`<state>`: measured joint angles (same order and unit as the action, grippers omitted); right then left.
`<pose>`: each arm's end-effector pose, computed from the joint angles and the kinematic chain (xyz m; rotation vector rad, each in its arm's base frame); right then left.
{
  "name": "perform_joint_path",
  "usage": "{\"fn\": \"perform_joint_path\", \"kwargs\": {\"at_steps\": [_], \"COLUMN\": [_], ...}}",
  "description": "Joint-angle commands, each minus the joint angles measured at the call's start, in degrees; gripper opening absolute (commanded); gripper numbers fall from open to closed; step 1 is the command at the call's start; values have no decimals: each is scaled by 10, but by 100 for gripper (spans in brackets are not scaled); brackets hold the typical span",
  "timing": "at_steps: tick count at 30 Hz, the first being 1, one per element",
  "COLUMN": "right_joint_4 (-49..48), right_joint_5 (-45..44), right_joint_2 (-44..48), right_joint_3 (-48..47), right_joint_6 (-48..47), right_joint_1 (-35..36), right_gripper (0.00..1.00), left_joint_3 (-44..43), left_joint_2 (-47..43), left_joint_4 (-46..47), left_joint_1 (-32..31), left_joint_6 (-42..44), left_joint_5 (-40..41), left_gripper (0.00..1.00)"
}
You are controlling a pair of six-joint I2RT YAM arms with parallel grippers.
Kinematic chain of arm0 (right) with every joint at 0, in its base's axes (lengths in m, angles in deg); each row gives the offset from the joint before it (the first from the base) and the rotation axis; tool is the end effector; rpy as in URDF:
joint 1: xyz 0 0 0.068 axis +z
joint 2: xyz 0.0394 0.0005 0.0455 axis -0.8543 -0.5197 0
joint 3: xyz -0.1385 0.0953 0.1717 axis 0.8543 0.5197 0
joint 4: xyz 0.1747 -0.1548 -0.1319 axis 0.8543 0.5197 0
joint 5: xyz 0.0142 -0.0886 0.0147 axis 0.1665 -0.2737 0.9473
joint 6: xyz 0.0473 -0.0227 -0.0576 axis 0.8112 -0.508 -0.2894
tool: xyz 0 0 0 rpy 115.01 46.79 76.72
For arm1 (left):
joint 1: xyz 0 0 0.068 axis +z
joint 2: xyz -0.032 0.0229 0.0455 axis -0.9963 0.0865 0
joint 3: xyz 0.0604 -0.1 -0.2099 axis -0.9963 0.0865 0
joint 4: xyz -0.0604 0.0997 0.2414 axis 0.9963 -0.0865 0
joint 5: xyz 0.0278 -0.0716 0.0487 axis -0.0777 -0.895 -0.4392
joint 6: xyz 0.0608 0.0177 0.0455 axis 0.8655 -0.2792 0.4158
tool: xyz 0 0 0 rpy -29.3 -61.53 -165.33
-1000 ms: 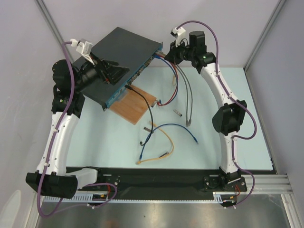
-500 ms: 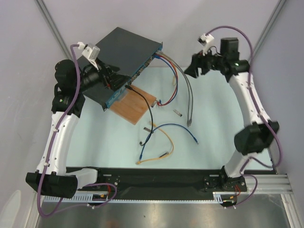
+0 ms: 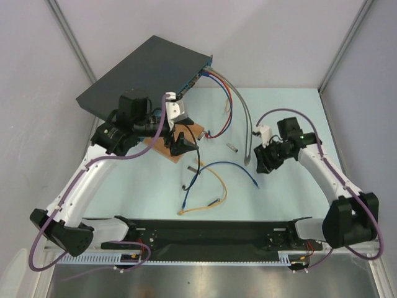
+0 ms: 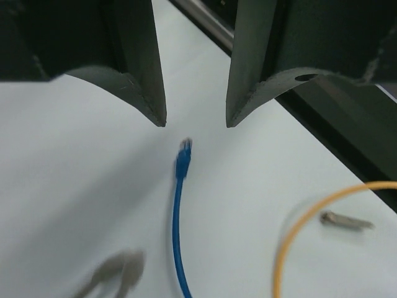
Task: Insert the plug into the switch port
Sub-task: Pick up the connector from the center of the board.
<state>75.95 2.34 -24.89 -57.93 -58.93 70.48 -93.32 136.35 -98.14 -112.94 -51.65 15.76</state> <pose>0.2632 0.0867 0.2280 -0.9891 2.3459 0.5383 0.2295 -0.1764 0.3920 1.2965 1.4680 -0.8518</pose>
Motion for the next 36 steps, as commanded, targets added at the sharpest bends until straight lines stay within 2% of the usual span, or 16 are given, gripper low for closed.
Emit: {"fn": "perform_joint_path", "kwargs": {"at_steps": [1,5,13,19,20,24,25,27,32,36], "right_joint_4": [-48,-81,-138,-181,-182,-158,-151,-116,-1,46], "right_joint_5": [-72,-74,-44,-82,-88,-67,-61,-27,83,77], "right_joint_2": [-21,-78,-168,-248,-257,-279,-272,-260,-196,-148], "right_joint_3": [50,69,49,34,29,7,1,-28,-125,-206], "right_joint_6": [17,27,50,81,82,83,80,73,1,-48], "right_joint_1": [2,13,41,86,87,72,69,61,26,33], "right_gripper": [48,45,45,46,44,21,11,1,0,0], "left_joint_3": [-8,1,28,37,37,34,30,22,-74,-150], "left_joint_2": [16,27,21,10,7,-2,-3,0,38,78], "left_joint_4": [-15,-2,15,14,10,-5,-8,-20,-71,-43], "left_joint_1": [-3,-14,-19,-19,-20,-19,-19,-19,-36,-45], "left_joint_6": [70,50,10,-5,-6,7,11,28,86,48], "left_joint_5": [9,13,31,56,58,69,63,54,34,13], "left_gripper": [91,91,92,93,93,93,93,92,86,81]}}
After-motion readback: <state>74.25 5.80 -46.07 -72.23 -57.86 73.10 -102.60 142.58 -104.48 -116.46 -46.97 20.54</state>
